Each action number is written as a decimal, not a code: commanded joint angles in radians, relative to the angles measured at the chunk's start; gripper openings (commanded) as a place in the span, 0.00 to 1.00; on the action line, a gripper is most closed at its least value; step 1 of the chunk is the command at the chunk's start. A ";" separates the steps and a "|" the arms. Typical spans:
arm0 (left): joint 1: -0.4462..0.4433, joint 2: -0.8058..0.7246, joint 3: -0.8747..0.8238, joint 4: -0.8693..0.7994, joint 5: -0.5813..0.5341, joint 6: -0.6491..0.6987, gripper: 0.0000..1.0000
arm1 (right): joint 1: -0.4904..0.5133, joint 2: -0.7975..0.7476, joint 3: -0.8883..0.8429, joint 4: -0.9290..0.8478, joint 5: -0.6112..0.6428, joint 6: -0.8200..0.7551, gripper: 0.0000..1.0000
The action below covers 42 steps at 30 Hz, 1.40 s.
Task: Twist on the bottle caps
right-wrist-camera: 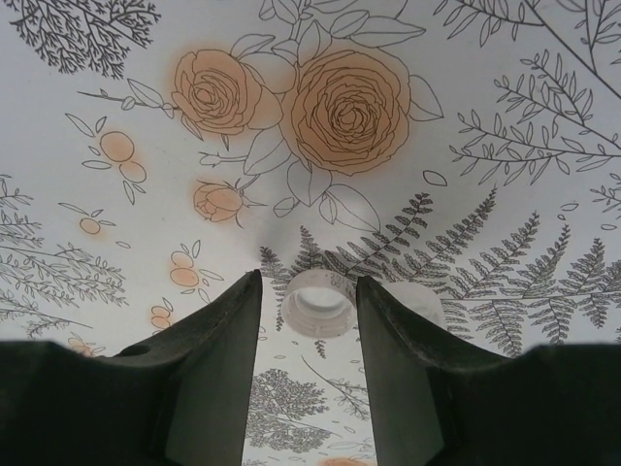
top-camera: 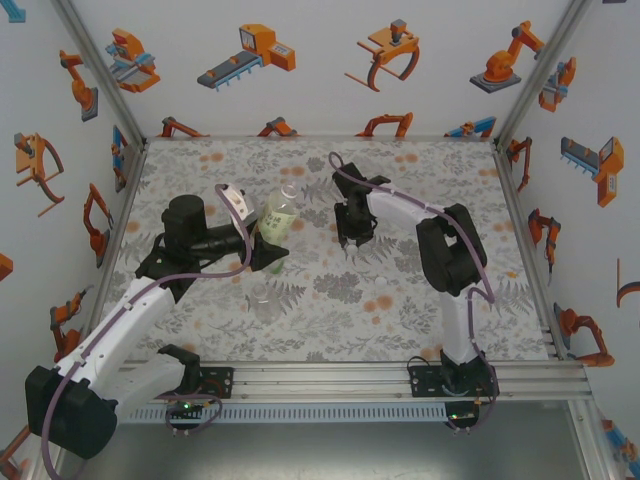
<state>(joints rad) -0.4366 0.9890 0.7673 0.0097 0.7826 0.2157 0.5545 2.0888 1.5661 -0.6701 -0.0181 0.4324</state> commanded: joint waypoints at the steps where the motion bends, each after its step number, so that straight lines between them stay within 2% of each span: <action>1: 0.009 0.003 0.038 0.002 0.025 0.014 0.00 | 0.015 -0.007 -0.014 -0.040 0.003 -0.011 0.43; 12: 0.007 0.004 0.039 -0.001 0.027 0.015 0.00 | 0.034 -0.021 -0.036 -0.050 0.019 -0.011 0.40; 20: 0.007 0.002 0.040 -0.007 0.026 0.020 0.00 | 0.069 -0.044 -0.026 -0.084 0.055 -0.012 0.33; 29: 0.008 -0.016 0.040 -0.024 -0.001 0.037 0.00 | 0.207 -0.241 -0.242 -0.064 0.073 0.105 0.32; 36: 0.009 -0.035 0.036 -0.033 -0.017 0.048 0.00 | 0.372 -0.386 -0.447 -0.022 0.093 0.268 0.32; 42: 0.010 -0.044 0.036 -0.033 -0.021 0.052 0.00 | 0.442 -0.420 -0.536 0.010 0.106 0.347 0.32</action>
<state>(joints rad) -0.4347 0.9668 0.7708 -0.0219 0.7563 0.2443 0.9890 1.6855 1.0527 -0.6830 0.0528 0.7033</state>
